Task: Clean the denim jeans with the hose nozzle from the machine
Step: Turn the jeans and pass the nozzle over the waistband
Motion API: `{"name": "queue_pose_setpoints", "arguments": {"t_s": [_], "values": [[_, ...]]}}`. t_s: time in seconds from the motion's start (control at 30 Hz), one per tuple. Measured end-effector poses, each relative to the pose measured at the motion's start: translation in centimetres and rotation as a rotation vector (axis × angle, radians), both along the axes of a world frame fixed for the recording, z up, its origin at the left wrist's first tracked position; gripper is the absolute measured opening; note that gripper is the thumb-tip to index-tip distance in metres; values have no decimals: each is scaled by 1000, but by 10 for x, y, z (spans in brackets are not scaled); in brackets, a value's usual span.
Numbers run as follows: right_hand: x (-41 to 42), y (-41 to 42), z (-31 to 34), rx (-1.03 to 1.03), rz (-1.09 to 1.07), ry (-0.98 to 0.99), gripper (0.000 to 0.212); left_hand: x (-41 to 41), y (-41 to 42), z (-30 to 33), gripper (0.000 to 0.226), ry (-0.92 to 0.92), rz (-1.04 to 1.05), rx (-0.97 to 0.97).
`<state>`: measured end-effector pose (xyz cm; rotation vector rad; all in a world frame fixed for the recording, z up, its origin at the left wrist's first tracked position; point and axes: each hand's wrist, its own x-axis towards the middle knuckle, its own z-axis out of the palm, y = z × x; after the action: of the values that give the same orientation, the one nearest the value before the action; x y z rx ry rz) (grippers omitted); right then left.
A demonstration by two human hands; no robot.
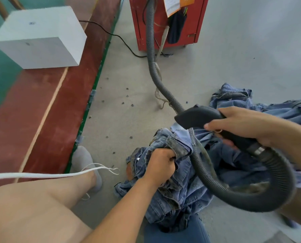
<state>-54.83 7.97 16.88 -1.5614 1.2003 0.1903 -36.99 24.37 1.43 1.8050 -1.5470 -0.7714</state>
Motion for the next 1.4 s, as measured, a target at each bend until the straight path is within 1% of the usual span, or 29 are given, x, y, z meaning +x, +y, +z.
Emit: {"name": "queue_pose_setpoints", "arguments": {"t_s": [0.1, 0.17, 0.2, 0.27, 0.33, 0.37, 0.4, 0.43, 0.47, 0.5, 0.53, 0.6, 0.7, 0.8, 0.87, 0.9, 1.0, 1.07, 1.17, 1.27, 1.33, 1.4], "values": [[-9, -4, 8, 57, 202, 131, 28, 3, -3, -2, 27, 72, 62, 2], [-4, 5, 1, 105, 259, 167, 26, 1, -1, -5, 22, 92, 50, 9], [1, 11, -5, 107, 236, 148, 25, -1, 1, -7, 21, 89, 28, 26], [12, 19, -17, 49, 148, 80, 24, -3, 3, -9, 24, 107, 0, 54], [13, 16, -21, -29, 53, 25, 24, -4, 1, -8, 30, 191, 57, 53], [10, 11, -19, -43, 22, 7, 23, -3, -2, -5, 29, 324, 147, 85], [5, 5, -15, -45, 23, -3, 24, -2, -6, -2, 29, 532, 271, 130], [-1, -1, -10, -43, 59, 2, 24, 1, -9, 1, 30, 779, 389, 171], [-6, -6, -6, -42, 114, 23, 23, 5, -12, 5, 32, 1040, 479, 192], [-10, -8, -3, -47, 172, 53, 20, 10, -15, 7, 33, 1225, 525, 182], [-10, -8, -2, -59, 223, 86, 19, 14, -16, 9, 32, 1340, 538, 163], [-3, -1, -6, -86, 300, 132, 19, 17, -16, 15, 32, 1459, 517, 150], [15, 13, -20, -129, 282, 97, 19, 17, -14, 19, 33, 1529, 497, 166], [26, 18, -29, -254, 148, -2, 15, 16, -13, 20, 34, 1573, 465, 182], [22, 14, -25, -278, 101, -40, 13, 16, -14, 22, 35, 1613, 471, 171], [17, 9, -21, -264, 125, -34, 12, 17, -16, 22, 36, 1636, 491, 155], [2, -2, -8, -191, 308, 70, 11, 22, -20, 25, 35, 1707, 544, 102], [2, 2, -9, -171, 371, 109, 13, 23, -20, 24, 35, 1718, 538, 121], [18, 16, -22, -186, 276, 1, 11, 15, -16, 24, 36, 1679, 496, 206], [21, 15, -25, -202, 161, -69, 17, 15, -18, 25, 40, 1720, 538, 170], [8, 2, -17, -154, 155, -57, 15, 23, -21, 24, 43, 1753, 609, 116], [-6, -8, -9, -110, 234, -12, 13, 29, -22, 25, 43, 1769, 634, 81]]}}
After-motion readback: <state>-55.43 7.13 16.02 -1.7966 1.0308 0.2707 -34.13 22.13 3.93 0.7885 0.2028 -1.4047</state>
